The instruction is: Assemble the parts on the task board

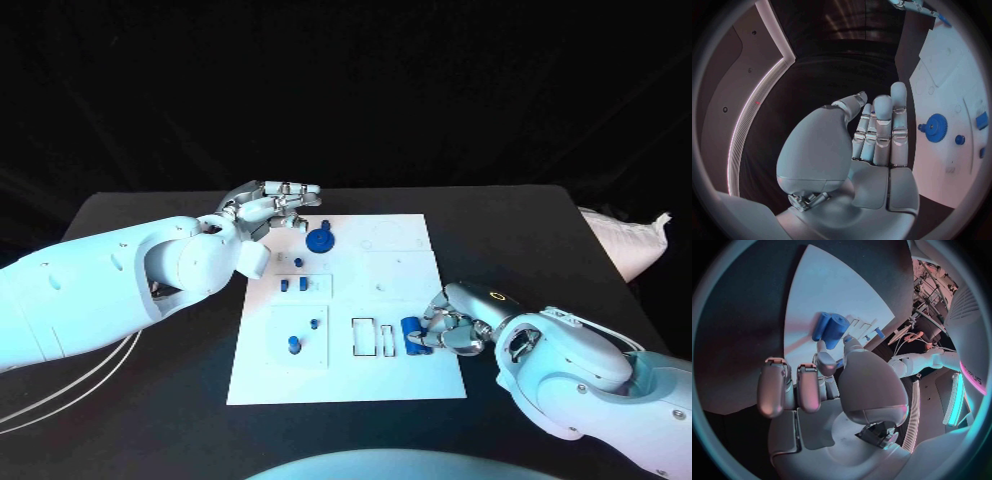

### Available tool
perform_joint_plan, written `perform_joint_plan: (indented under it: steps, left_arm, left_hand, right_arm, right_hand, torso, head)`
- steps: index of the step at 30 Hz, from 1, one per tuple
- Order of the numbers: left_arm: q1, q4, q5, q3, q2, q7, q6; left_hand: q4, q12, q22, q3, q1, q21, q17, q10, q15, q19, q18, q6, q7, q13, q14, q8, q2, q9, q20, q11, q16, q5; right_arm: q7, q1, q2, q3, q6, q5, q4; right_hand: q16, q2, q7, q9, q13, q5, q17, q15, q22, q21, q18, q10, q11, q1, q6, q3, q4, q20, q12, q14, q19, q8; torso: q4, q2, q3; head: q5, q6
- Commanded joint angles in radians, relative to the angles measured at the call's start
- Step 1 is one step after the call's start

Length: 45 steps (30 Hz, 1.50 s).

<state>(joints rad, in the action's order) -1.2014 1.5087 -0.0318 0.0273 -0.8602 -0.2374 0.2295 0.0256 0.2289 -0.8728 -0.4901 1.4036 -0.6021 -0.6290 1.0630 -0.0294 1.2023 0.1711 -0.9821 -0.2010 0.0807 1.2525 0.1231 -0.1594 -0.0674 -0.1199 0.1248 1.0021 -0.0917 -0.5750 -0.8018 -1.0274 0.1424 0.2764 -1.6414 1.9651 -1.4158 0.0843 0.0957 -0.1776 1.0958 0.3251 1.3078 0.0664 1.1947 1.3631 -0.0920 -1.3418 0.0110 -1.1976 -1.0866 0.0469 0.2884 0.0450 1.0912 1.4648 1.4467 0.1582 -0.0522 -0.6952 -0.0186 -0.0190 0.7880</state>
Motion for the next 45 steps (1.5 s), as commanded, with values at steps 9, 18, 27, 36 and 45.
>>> perform_joint_plan:
  steps: [9,18,27,36,45]
  left_arm:
    - [0.001,0.001,0.003,-0.001,0.001,-0.002,-0.022]
    - [0.001,0.001,0.003,-0.001,0.002,-0.001,-0.023]
    - [0.001,0.002,0.003,-0.001,0.001,0.001,-0.024]
    - [0.001,0.003,0.003,-0.001,0.000,0.002,-0.027]
    - [0.001,0.004,0.003,-0.001,-0.001,0.003,-0.029]
  left_hand:
    - [0.001,0.006,0.002,0.004,-0.010,0.004,0.001,-0.006,0.000,-0.001,0.011,0.008,0.002,0.000,-0.006,0.006,0.003,-0.001,-0.005,-0.003,0.001,0.000]
    - [0.001,0.006,0.002,0.004,-0.010,0.004,0.001,-0.006,0.000,-0.001,0.011,0.008,0.002,0.000,-0.006,0.006,0.003,-0.001,-0.005,-0.003,0.001,0.000]
    - [0.001,0.006,0.002,0.004,-0.010,0.004,0.001,-0.006,0.000,-0.001,0.011,0.008,0.002,0.000,-0.006,0.006,0.003,-0.001,-0.005,-0.003,0.001,0.000]
    - [0.001,0.009,0.002,0.007,-0.012,0.004,0.001,-0.007,0.000,-0.001,0.011,0.009,0.002,0.000,-0.006,0.007,0.003,-0.001,-0.006,-0.003,0.002,0.000]
    - [0.001,0.009,0.002,0.007,-0.012,0.004,0.001,-0.007,0.000,-0.001,0.011,0.009,0.002,0.000,-0.006,0.007,0.003,-0.001,-0.006,-0.003,0.002,0.000]
  right_arm:
    - [-0.013,0.013,0.038,0.000,-0.054,-0.044,-0.023]
    - [-0.015,0.026,0.071,-0.001,-0.070,-0.052,-0.056]
    - [-0.018,0.034,0.085,-0.001,-0.059,-0.052,-0.073]
    - [0.033,0.036,0.075,-0.001,0.116,-0.008,-0.042]
    - [0.061,0.036,0.059,0.001,0.207,0.049,0.008]
  right_hand:
    - [-0.008,-0.015,-0.005,-0.006,0.004,0.005,0.027,-0.003,0.003,0.005,0.017,-0.002,-0.001,-0.006,0.001,0.008,0.000,-0.005,0.005,0.066,-0.004,0.006]
    - [-0.008,-0.020,-0.005,-0.010,0.008,0.006,0.027,-0.003,0.004,0.006,0.018,-0.001,-0.001,-0.011,0.002,0.011,-0.001,-0.005,0.006,0.066,-0.004,0.008]
    - [-0.009,-0.039,-0.007,-0.027,0.023,0.025,0.027,-0.002,0.005,0.006,0.018,-0.001,-0.003,-0.035,0.000,0.018,-0.003,-0.006,0.009,0.066,-0.005,0.016]
    - [-0.009,-0.057,-0.018,-0.063,0.079,0.159,0.025,0.007,0.006,0.006,0.017,-0.028,-0.014,-0.080,-0.017,0.024,-0.006,-0.013,0.051,0.065,-0.005,0.036]
    - [-0.010,-0.060,-0.020,-0.077,0.084,0.198,0.027,0.008,0.006,0.006,0.018,-0.028,-0.015,-0.091,-0.013,0.028,-0.004,-0.015,0.047,0.066,-0.004,0.038]
  torso:
    - [0.0013,-0.001,-0.0004]
    - [0.0011,0.000,-0.0015]
    - [-0.0006,0.001,-0.0020]
    - [0.0000,0.001,-0.0012]
    - [0.0006,0.000,-0.0020]
  head:
    - [-0.003,0.003]
    - [-0.006,0.005]
    - [-0.007,0.005]
    - [-0.007,0.001]
    - [-0.007,-0.001]
